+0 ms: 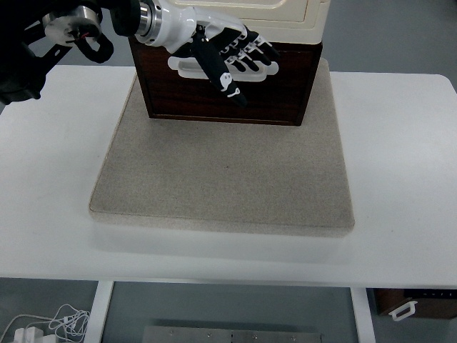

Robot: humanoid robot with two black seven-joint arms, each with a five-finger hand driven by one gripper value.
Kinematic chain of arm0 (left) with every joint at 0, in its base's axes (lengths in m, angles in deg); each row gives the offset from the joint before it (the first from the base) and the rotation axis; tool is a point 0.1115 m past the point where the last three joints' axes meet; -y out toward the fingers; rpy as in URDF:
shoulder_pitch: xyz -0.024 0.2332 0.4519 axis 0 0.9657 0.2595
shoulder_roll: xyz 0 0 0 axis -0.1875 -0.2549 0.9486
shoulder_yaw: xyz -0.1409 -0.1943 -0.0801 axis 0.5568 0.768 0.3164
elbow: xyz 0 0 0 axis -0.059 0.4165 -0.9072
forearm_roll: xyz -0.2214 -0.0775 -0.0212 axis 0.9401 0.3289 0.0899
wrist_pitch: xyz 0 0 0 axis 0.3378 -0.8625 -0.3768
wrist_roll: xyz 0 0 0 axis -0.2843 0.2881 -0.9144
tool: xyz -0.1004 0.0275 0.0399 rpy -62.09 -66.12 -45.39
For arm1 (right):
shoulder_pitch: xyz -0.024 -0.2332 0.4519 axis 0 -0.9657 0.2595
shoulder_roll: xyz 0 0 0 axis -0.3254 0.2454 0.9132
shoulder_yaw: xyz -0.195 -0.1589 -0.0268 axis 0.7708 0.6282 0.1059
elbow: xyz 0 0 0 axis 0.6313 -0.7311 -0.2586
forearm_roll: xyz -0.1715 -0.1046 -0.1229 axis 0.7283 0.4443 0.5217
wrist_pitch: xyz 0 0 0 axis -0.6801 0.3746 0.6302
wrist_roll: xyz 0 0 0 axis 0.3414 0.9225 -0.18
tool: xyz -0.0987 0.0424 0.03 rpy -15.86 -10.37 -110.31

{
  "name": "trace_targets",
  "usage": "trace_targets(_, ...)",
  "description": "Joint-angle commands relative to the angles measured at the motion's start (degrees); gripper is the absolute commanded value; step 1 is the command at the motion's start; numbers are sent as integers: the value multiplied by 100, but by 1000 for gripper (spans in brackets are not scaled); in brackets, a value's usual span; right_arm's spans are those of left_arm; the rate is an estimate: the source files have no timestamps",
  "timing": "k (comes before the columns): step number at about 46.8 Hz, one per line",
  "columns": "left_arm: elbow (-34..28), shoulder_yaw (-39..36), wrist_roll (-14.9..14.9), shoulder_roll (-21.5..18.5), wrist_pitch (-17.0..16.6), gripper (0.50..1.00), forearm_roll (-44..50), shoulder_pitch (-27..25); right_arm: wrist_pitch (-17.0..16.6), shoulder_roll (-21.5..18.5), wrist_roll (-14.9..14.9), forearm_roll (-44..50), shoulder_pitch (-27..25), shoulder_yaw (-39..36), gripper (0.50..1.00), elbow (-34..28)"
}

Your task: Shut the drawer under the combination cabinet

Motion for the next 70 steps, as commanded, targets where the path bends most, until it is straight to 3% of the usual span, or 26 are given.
trace_targets(1,-39,480,27,71,8,996,246,1,0,0,-4,0,-1,0,952,0)
trace_targets(6,-31,919,211,141,-18,996,414,1,0,0,5,0,-1,0,952,0)
trace_targets(15,-13,1675,1239,168,-255,996,414,18,0,0,-4,0,-1,0,952,0)
trace_targets(23,13,2220,2013,150,-976,996,423,18,0,0,-4,0,-1,0,952,0)
trace_targets(34,312,2967,2584,106,-2004,996,458,18,0,0,-4,0,-1,0,952,0)
trace_targets(47,944,3723,2910,53,-2839,996,458,45,0,0,-4,0,-1,0,952,0)
trace_targets(61,2069,3812,2980,-166,-3762,996,1081,36,0,0,-4,0,-1,0,952,0)
trace_targets(70,3079,3724,2972,-307,-3868,996,1451,36,0,0,-4,0,-1,0,952,0)
